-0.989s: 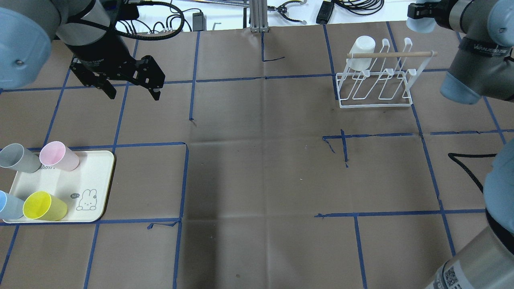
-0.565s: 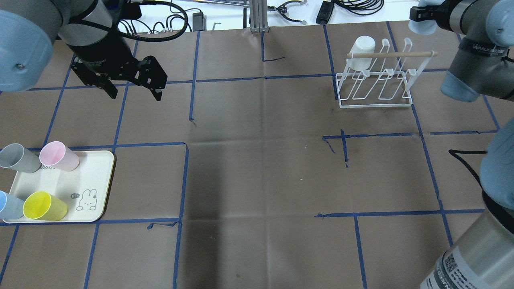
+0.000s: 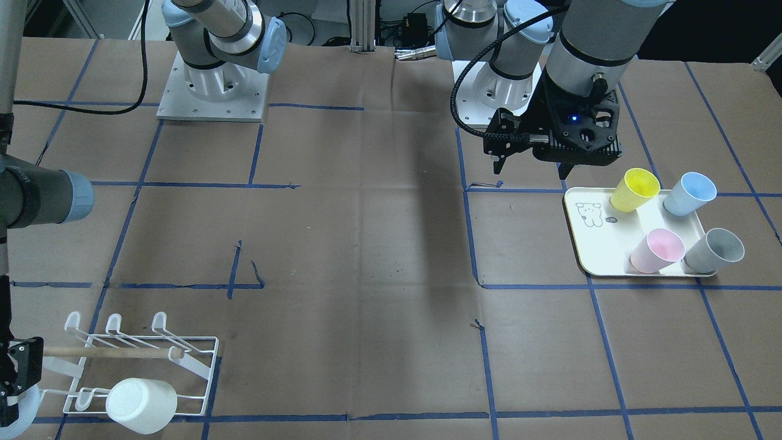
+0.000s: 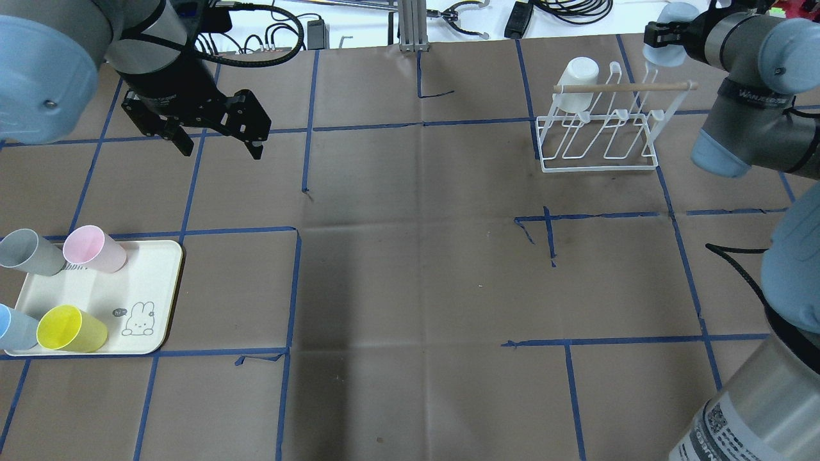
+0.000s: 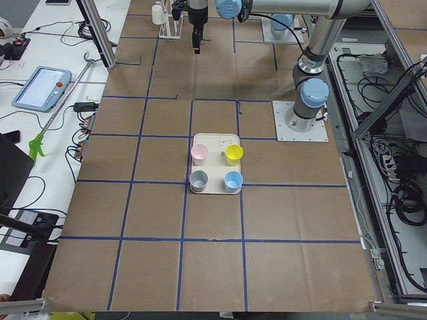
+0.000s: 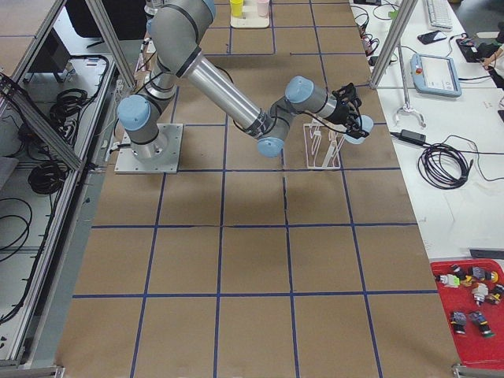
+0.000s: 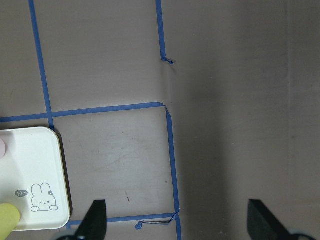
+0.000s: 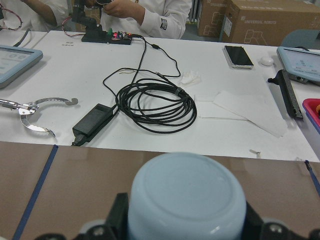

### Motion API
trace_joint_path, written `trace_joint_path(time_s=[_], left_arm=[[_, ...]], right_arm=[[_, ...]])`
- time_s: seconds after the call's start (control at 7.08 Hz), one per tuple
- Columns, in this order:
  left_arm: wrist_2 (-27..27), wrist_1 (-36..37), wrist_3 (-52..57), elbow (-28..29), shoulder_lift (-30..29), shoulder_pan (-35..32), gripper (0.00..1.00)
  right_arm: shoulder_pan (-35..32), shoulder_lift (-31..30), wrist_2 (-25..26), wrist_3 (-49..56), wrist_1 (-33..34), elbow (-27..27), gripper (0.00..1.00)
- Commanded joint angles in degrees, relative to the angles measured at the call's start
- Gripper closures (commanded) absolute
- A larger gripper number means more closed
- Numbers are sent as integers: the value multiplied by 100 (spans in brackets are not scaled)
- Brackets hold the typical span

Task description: Transfer IKEA cup to right arm and place on rack

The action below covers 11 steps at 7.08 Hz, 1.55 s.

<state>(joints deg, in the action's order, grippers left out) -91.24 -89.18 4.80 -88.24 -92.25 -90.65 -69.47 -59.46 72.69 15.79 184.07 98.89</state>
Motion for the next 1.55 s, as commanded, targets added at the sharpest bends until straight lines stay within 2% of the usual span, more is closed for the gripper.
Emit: trace_joint_path(time_s=[0.0,0.28,0.57,1.13,1.41], left_arm=[[1,6,-5,0,-3,4,0],[1,6,-14,0,-3,4,0],[1,6,-14,0,-3,12,0],[1,6,-5,0,-3,21,0],[1,6,-5,0,6,21,0]], right_arm=[[-22,4,-1,-41,32,165,62],[-22,-4,-1,-181,23,341,61],[-22,-4,-9,-321,23,342,3],[-22,-48,-18,-358,23,289,1],[-179,-336,-1,-349,-143,262,0]])
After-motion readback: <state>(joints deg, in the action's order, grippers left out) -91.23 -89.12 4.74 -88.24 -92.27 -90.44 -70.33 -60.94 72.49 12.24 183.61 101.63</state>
